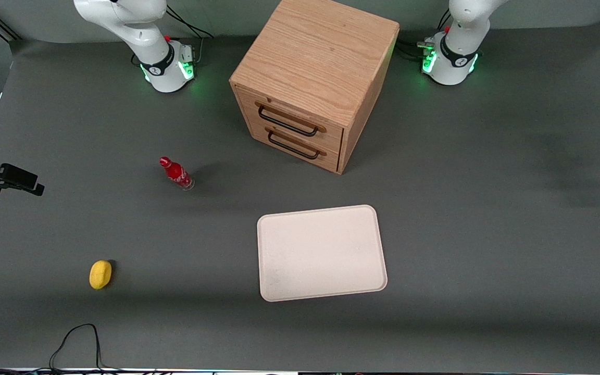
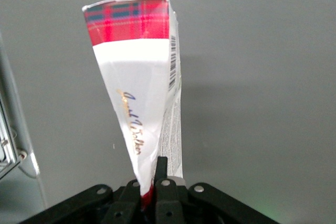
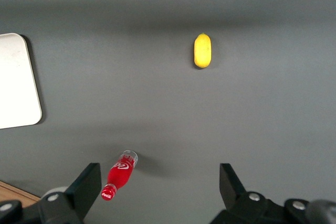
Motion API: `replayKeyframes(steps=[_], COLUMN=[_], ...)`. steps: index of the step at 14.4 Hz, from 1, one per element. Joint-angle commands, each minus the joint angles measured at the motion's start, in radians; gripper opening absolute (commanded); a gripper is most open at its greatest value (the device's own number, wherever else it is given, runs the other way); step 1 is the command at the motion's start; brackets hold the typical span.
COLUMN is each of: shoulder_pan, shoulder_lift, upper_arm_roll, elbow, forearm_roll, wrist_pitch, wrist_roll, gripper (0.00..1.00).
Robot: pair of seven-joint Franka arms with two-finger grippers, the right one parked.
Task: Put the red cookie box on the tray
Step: 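Lift the cookie box and carry it toward the white tray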
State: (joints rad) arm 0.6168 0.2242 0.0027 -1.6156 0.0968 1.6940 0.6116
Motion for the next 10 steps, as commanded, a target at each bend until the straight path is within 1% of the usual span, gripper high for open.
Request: replayKeyframes(steps=[1, 3, 5, 6, 8, 10], shoulder_pan=[-0.025, -0.040, -0.067, -0.106, -0.185, -0.308], shoulder_lift=[0.001, 0.001, 0.001, 0.000, 0.000, 0.001], upper_arm_roll=[0.010, 0.010, 0.007, 0.007, 0.007, 0.007], elbow=[0.214, 0.325, 0.362, 0.364, 0.364, 0.364], forearm_roll=[0.046, 0.061, 0.061, 0.058, 0.051, 0.044], wrist_pitch=[-0.236, -0.351, -0.393, -0.396, -0.416, -0.438], wrist_roll=[0.007, 0.007, -0.001, -0.022, -0.142, -0.273], gripper=[0.00, 0.00, 0.00, 0.00, 0.00, 0.00])
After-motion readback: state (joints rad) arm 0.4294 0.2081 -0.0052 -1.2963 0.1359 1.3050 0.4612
